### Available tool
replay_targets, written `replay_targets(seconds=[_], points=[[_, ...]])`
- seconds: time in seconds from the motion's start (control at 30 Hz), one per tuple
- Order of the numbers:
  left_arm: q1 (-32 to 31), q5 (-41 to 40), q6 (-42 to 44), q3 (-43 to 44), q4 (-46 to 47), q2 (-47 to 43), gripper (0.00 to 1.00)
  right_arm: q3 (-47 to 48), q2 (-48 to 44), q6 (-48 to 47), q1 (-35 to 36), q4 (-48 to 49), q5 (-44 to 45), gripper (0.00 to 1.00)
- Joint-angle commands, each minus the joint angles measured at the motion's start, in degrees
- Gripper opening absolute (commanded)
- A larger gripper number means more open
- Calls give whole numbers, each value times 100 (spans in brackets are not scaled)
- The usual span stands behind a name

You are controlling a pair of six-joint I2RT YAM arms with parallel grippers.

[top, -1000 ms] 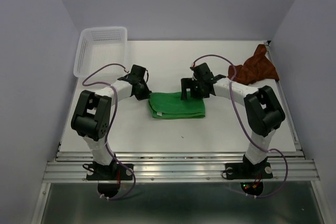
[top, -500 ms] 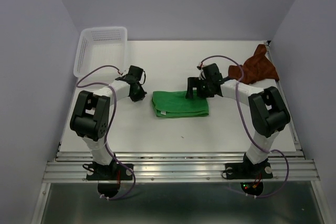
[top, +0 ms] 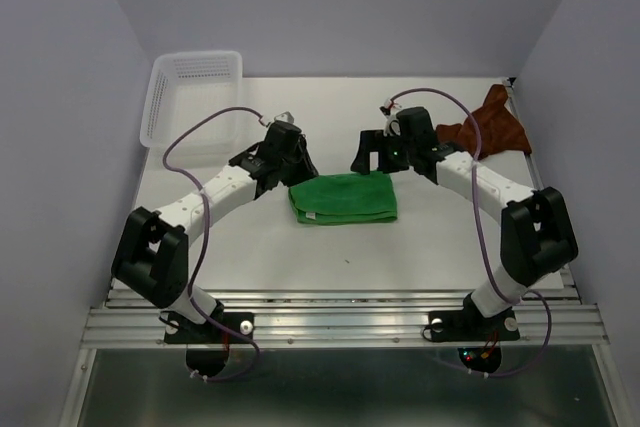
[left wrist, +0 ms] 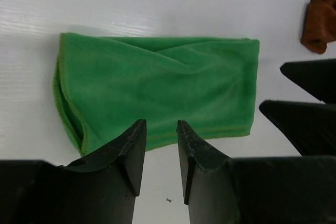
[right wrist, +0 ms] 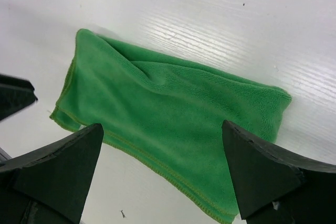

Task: Roll the towels
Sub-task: Fold the towel

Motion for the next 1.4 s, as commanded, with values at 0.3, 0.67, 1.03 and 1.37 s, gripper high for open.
replay_targets(seconds=[0.3, 0.67, 1.03, 1.37], points=[[-369, 445, -261, -355, 349, 1254, 40, 607, 1534, 423, -428, 243, 66, 100], [176, -294, 1000, 672, -22, 2379, 36, -2045, 246, 1555, -385, 1418, -12, 100], [123, 1187, 2902, 2984, 339, 3855, 34, -3207, -882, 3032, 1900, 1473, 1569, 100], [-35, 1193, 3317, 3425, 129, 4007, 34, -2417, -354, 2701, 2674, 1019, 2342, 100]])
